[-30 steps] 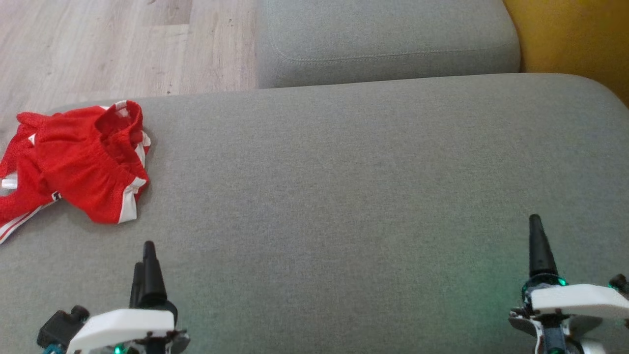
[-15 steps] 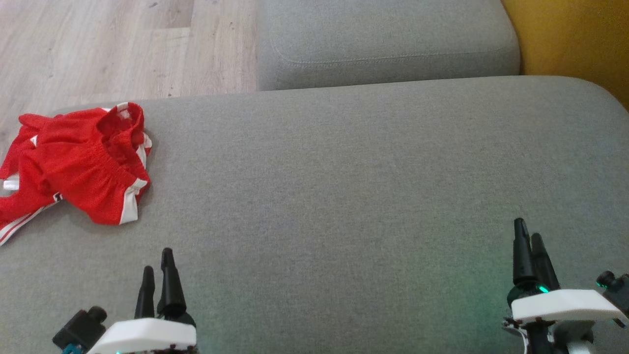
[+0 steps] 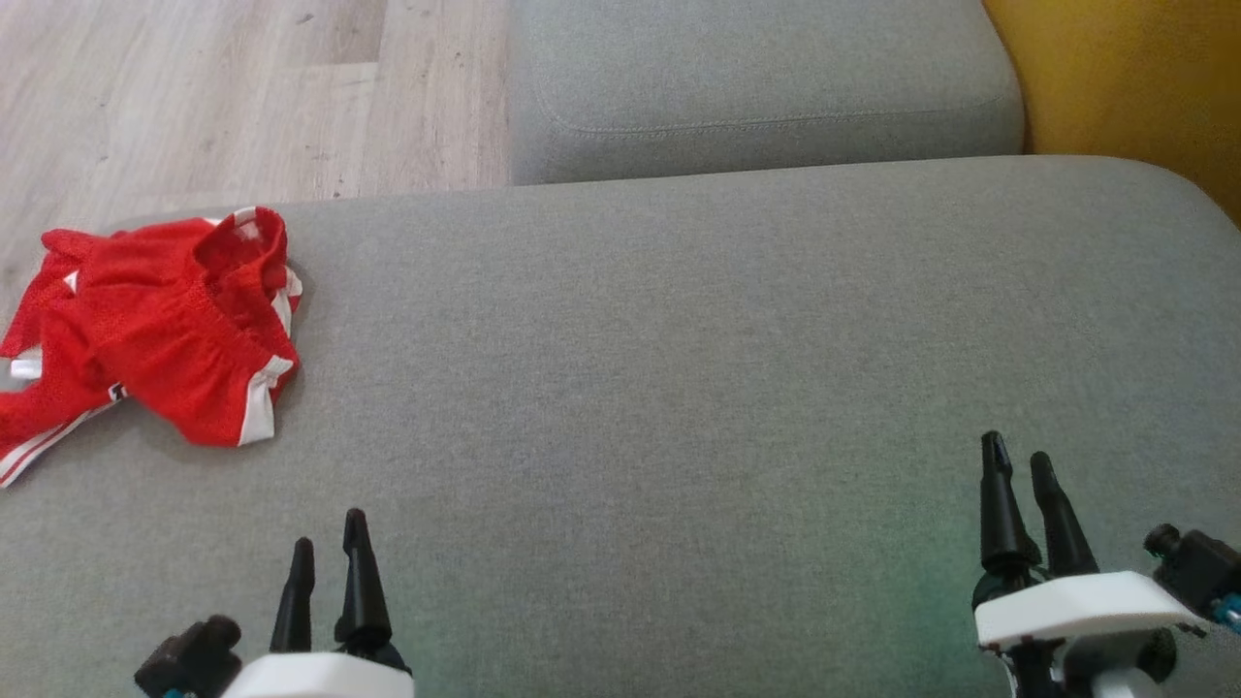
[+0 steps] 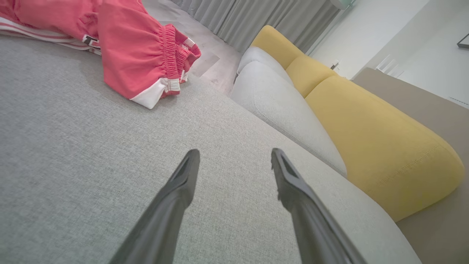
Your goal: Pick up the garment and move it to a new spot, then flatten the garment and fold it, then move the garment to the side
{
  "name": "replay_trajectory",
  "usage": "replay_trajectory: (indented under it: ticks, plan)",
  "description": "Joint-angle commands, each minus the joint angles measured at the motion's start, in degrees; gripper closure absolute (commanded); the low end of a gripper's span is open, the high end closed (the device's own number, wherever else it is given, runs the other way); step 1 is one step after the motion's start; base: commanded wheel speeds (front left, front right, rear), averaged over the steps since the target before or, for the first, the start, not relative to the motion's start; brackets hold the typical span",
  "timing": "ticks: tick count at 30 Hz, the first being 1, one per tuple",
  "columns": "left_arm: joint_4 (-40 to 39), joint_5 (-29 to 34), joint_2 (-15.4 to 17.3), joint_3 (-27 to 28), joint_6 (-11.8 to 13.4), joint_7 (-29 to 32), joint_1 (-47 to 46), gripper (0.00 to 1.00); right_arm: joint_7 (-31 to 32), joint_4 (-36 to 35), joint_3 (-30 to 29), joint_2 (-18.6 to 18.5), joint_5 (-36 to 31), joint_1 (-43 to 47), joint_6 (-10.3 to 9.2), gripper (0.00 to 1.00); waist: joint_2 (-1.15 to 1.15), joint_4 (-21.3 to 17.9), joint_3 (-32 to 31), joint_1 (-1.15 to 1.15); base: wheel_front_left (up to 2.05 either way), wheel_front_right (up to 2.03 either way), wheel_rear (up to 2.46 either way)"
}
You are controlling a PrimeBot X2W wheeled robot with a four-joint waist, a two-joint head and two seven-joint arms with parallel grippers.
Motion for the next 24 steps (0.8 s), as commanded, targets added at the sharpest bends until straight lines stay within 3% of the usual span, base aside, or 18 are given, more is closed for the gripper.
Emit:
replay_trajectory:
  ticks: [1,24]
  plan:
    - [-1.9,1.8,0.3,0.9,0.4,-0.9,-1.5,0.00,-1.1,-2.1,1.1,-0.4,-1.8,-0.9,0.17,0.00,0.00,0.0,0.0,0.00,0.00,0.00,0.00]
    - [-1.7,14.4,0.4,-1.0,2.0,-4.7,0.3,0.00,-4.8,1.4,4.6,-0.5,-18.8,-1.1,0.21,0.00,0.00,0.2,-0.5,0.00,0.00,0.00,0.00]
